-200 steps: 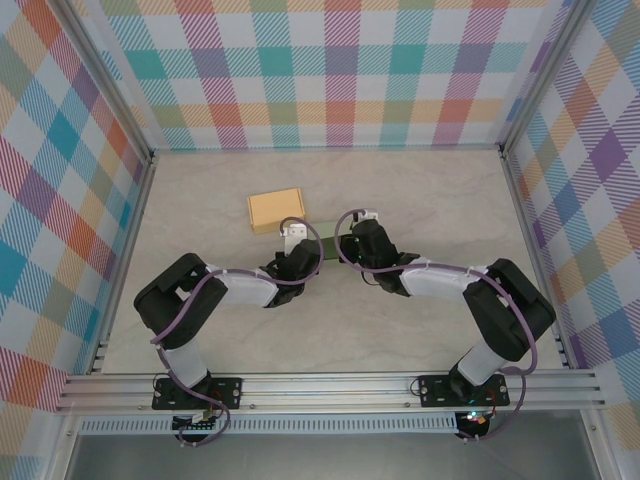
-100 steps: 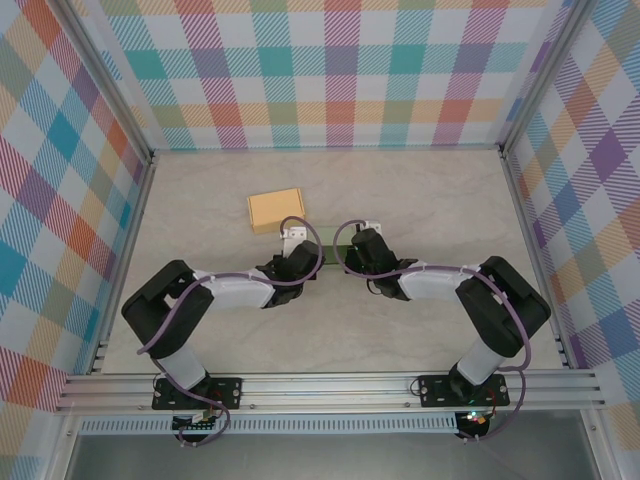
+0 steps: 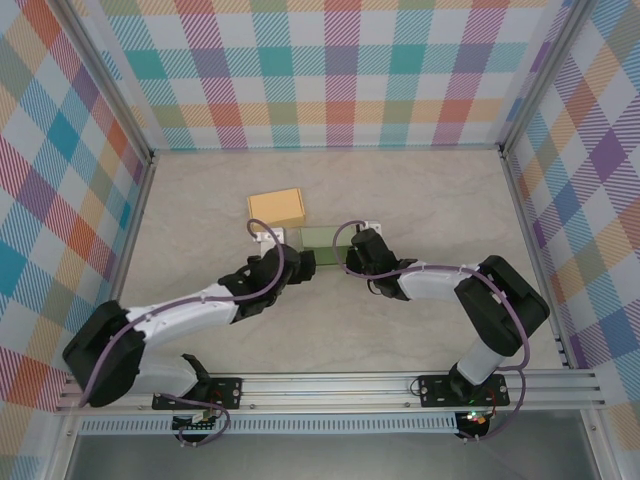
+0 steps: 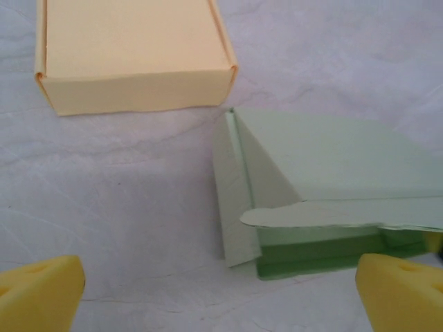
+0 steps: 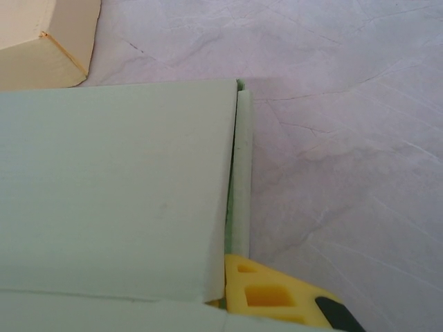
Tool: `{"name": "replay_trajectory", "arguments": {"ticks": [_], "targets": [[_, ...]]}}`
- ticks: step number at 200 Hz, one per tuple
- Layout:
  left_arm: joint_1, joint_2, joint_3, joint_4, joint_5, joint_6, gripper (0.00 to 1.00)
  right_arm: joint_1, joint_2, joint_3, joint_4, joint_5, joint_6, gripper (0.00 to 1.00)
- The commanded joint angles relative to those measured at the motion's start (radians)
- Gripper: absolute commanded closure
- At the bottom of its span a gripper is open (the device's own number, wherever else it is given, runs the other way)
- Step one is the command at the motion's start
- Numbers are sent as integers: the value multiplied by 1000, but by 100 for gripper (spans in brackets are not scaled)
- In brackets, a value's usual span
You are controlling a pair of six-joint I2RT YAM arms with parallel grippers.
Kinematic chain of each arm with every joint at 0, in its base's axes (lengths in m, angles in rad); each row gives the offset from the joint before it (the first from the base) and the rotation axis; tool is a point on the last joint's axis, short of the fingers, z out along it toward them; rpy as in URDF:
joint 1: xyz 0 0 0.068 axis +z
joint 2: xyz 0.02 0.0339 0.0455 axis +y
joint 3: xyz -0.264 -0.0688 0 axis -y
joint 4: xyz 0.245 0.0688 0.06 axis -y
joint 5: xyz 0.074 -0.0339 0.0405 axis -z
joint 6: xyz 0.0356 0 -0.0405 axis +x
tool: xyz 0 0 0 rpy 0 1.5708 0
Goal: Fold the paper box
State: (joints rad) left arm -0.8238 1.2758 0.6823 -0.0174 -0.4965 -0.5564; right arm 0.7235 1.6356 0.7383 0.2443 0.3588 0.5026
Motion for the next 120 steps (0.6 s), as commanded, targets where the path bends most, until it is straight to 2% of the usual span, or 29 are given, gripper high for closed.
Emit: {"name": "replay_trajectory", "arguments": {"ticks": [1, 30, 47, 75, 89, 120], "targets": [[-9, -99, -6, -86, 47, -39, 0, 2, -2, 3, -68, -12, -27, 89], [-6, -129, 112, -223, -8, -28, 0, 7, -28, 7, -94, -23, -43, 84], [-1, -80, 227, -329, -57, -5, 0, 8, -49, 12, -113, -35, -54, 76], [26, 48, 369, -368, -78, 34, 3, 12, -79, 27, -152, -56, -75, 64], [38, 119, 429, -359, -52, 58, 5, 14, -90, 38, -171, -61, -80, 55], [51, 257, 526, -378, -14, 66, 10, 18, -122, 49, -209, -63, -83, 26]]}}
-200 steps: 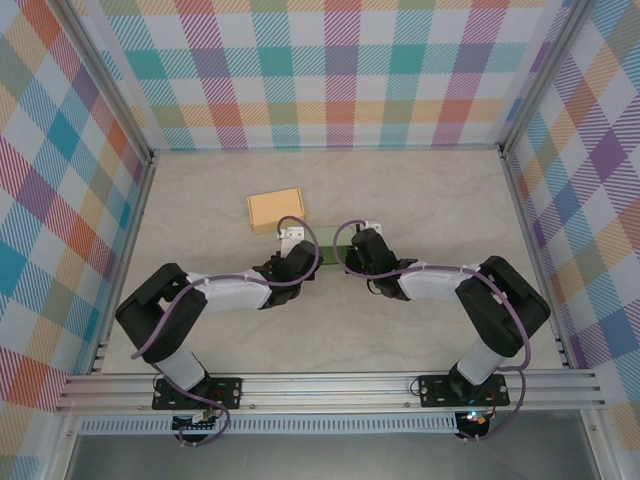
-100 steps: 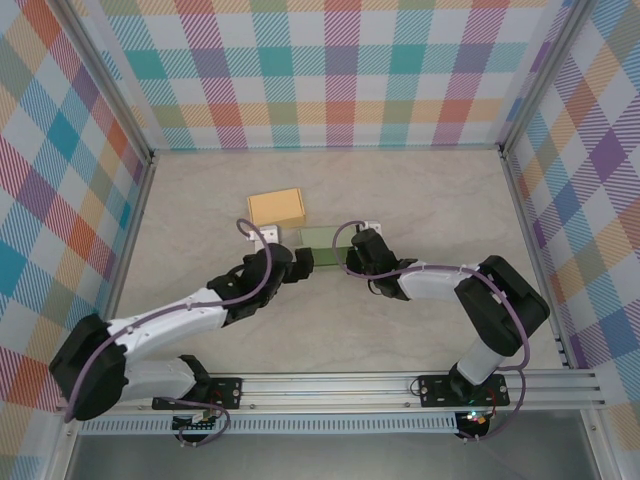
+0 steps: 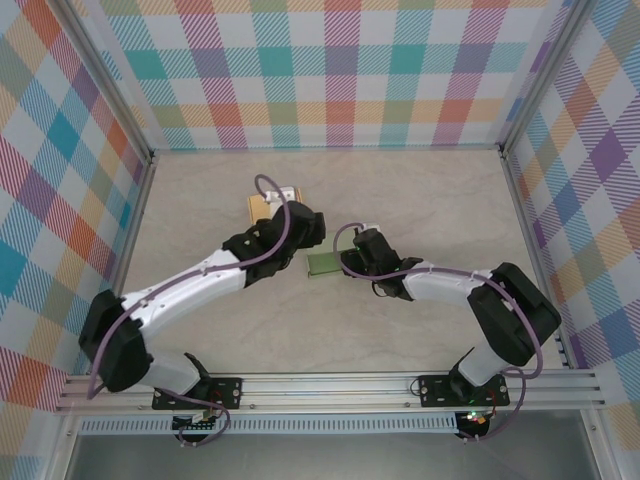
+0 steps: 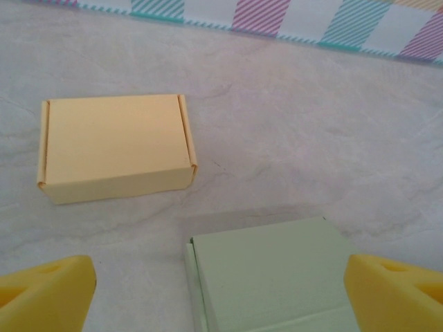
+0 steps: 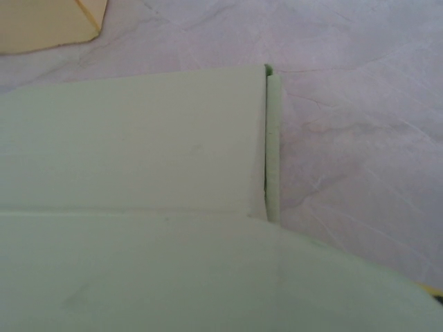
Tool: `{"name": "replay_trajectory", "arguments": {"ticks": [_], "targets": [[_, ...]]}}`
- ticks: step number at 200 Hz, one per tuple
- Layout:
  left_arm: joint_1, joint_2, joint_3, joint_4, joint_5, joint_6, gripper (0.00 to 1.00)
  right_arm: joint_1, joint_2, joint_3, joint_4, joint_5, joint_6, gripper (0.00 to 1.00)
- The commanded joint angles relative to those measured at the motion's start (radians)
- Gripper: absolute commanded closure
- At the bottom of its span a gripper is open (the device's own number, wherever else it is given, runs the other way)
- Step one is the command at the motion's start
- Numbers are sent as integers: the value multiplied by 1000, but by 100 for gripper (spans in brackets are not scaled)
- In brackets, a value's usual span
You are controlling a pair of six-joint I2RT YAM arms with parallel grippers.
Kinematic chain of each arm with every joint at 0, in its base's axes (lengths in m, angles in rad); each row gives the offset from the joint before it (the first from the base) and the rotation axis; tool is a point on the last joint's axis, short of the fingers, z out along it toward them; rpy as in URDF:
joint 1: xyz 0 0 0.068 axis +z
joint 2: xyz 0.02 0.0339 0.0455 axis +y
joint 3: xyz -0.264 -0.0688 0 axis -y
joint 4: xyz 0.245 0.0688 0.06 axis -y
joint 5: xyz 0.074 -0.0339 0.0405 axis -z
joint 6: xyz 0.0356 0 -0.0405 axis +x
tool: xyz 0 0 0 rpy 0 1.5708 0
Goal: Fold the paper box
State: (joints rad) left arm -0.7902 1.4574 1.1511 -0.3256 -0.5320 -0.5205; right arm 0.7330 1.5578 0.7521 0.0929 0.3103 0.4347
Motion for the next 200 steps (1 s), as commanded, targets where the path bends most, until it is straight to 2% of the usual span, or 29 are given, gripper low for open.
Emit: {"name": "replay_trajectory", "arguments": {"ticks": [1, 38, 79, 114, 159, 179, 200], "targets": [[18, 78, 58, -71, 23, 31, 10, 9, -47, 35, -57, -14, -15, 25], [22, 172, 102, -112, 27, 32, 11, 15, -144, 26, -141, -27, -4, 0], [28, 206, 94, -124, 46, 32, 12, 16, -341, -2, -267, -41, 21, 0], [32, 232, 71, -113, 58, 25, 13, 12, -451, 34, -367, 22, 51, 0], [33, 269, 30, -92, 68, 2, 14, -11, -402, 134, -397, 42, 88, 0], [34, 284, 12, -86, 70, -10, 14, -59, -335, 189, -417, -36, 104, 0], [34, 298, -19, -63, 82, -25, 15, -127, -254, 223, -420, -176, 119, 1]]}}
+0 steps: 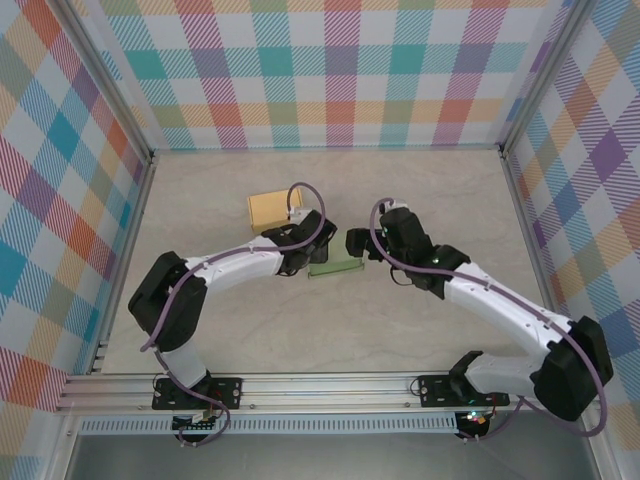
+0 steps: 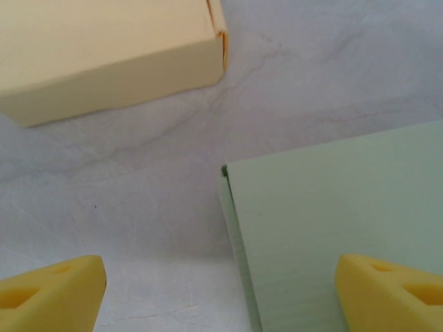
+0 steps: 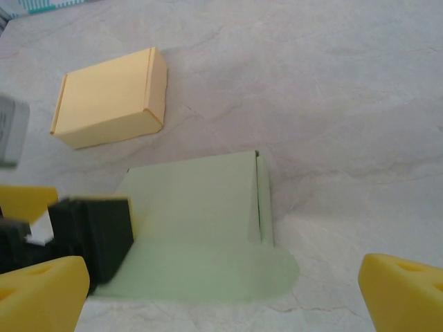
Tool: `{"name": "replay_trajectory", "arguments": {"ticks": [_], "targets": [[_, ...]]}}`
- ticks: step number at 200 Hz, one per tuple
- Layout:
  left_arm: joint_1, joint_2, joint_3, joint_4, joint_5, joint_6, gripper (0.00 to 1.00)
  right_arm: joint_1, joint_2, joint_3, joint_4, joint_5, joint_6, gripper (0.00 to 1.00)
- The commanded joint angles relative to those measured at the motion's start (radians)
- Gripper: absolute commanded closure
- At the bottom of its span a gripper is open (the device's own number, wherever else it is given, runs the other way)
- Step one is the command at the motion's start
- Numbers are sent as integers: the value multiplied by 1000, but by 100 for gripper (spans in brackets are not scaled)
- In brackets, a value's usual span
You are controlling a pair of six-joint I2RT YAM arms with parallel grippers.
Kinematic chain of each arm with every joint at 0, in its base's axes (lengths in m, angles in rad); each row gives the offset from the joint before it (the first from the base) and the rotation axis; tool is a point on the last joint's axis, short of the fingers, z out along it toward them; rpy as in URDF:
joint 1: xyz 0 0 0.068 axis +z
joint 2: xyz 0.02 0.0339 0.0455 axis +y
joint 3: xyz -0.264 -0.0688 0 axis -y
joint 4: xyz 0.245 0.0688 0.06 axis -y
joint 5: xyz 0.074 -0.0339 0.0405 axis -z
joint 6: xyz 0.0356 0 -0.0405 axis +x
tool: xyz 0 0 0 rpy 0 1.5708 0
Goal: Fold the paper box
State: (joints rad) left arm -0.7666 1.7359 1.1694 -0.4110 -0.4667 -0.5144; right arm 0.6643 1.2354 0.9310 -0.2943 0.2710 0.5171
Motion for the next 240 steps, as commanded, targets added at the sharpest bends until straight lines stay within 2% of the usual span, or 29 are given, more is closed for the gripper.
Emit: {"name": "replay_trajectory", "arguments": {"ticks": [1, 29, 86, 134, 151, 188, 208, 240], "targets": [[10, 20, -38, 24, 17, -32, 15, -62, 77, 46, -30, -147, 35, 2], [10, 36, -87, 60, 22, -57, 16, -95, 179, 78, -28, -234, 6, 13], [11, 90, -105, 60, 22, -81, 20, -124, 339, 88, -15, -332, -9, 20], [13, 23, -105, 45, 52, -77, 22, -130, 352, 66, -9, -371, -10, 11], [21, -24, -105, 59, 96, -76, 22, -139, 340, 60, -16, -369, 4, 0], [64, -94, -106, 87, 167, -69, 25, -171, 307, 33, 5, -422, 17, 0], [100, -86, -106, 95, 199, -67, 29, -194, 304, 12, 46, -471, 50, 0], [154, -55, -135, 175, 313, -73, 36, -224, 337, -7, 102, -547, 91, 0]]}}
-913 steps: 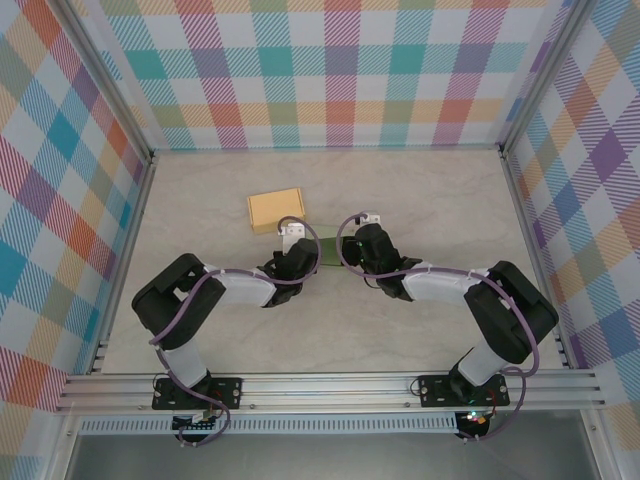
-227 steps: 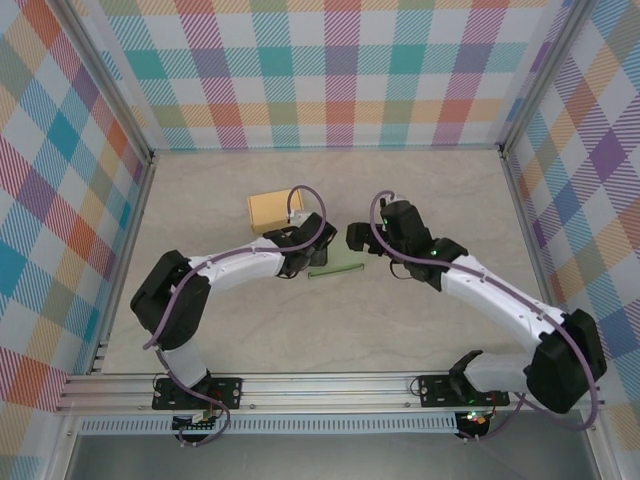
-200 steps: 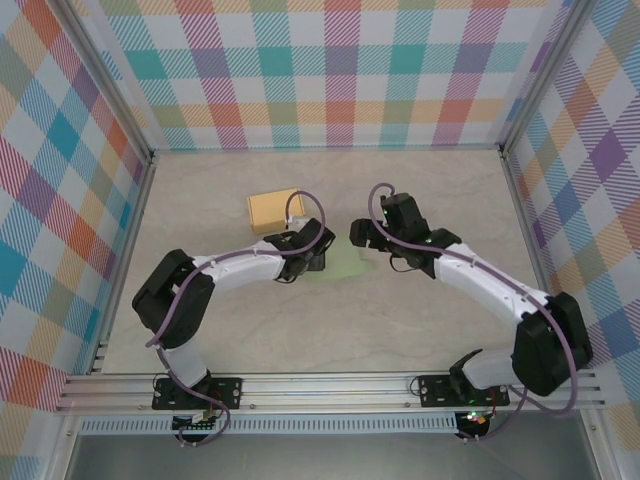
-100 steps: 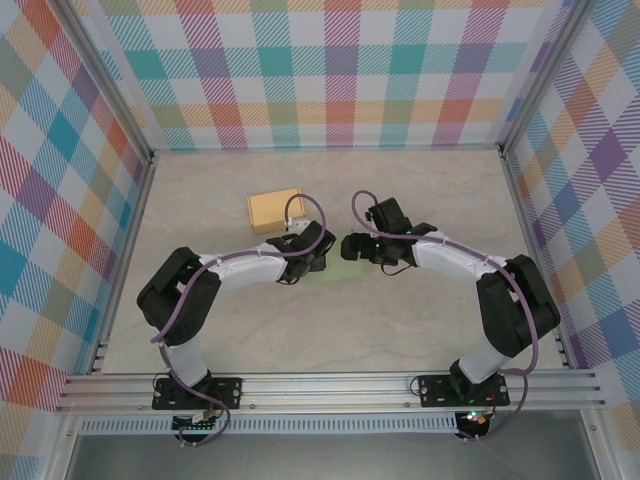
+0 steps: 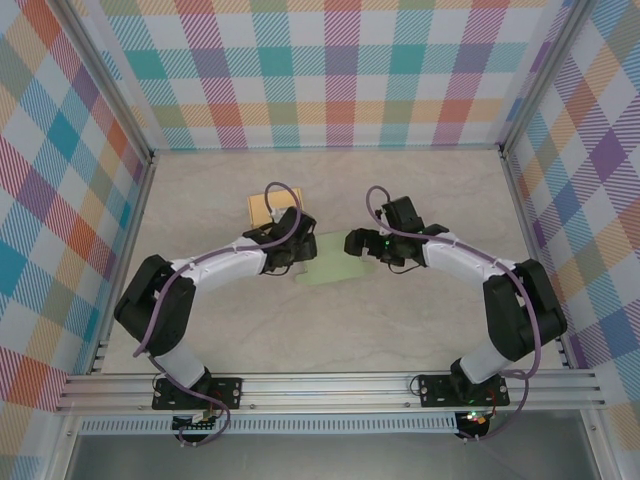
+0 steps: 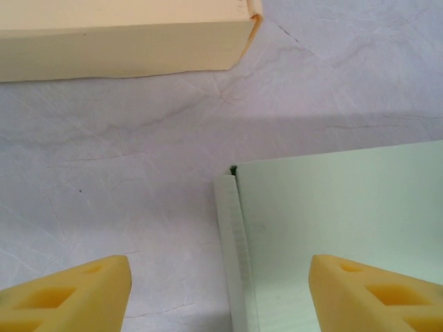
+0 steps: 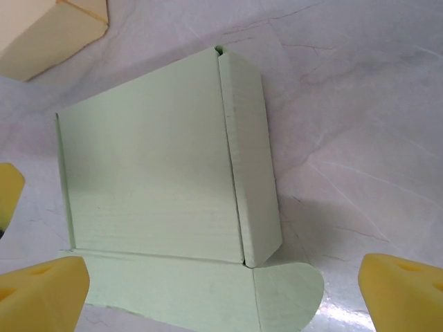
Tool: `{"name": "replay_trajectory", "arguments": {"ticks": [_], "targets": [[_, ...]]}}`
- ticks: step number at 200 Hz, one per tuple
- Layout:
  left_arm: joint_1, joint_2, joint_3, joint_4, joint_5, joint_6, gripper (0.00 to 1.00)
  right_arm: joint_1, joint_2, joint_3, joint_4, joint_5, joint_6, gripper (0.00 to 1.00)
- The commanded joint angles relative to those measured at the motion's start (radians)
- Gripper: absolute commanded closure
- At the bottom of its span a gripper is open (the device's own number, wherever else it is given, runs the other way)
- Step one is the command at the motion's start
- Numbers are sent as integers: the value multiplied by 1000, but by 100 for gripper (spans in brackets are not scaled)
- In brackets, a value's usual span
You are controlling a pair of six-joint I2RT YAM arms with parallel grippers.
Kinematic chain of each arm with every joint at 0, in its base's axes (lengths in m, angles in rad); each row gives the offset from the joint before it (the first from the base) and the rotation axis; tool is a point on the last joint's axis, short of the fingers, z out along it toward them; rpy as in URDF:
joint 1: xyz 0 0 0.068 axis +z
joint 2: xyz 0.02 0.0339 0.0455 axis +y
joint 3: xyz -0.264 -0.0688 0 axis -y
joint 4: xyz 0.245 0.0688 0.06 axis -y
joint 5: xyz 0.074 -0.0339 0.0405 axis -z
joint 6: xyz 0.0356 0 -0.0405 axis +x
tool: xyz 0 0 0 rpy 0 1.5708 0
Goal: Fold the paper box
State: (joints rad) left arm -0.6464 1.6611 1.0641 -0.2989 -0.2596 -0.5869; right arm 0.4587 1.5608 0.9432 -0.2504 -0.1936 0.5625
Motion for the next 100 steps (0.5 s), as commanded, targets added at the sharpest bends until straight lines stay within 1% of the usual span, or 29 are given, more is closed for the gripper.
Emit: {"name": "replay_trajectory", "arguments": {"ticks": [1, 19, 35, 50, 64, 80, 100], "targets": [[36, 21, -30, 66, 112, -1, 36, -19, 14, -20, 59, -83, 46, 0], [53, 42, -46, 98, 166, -2, 42, -27, 36, -21, 76, -100, 59, 0], [63, 57, -57, 124, 201, -2, 44, -35, 56, -29, 103, -122, 75, 0], [69, 70, -59, 129, 208, -4, 45, -42, 79, -34, 129, -147, 91, 0], [76, 80, -66, 135, 219, -11, 50, -48, 101, -38, 152, -166, 103, 0], [86, 86, -78, 149, 234, -20, 52, -53, 121, -41, 172, -182, 112, 0], [99, 94, -93, 156, 246, -31, 58, -55, 147, -44, 203, -209, 123, 0]]}}
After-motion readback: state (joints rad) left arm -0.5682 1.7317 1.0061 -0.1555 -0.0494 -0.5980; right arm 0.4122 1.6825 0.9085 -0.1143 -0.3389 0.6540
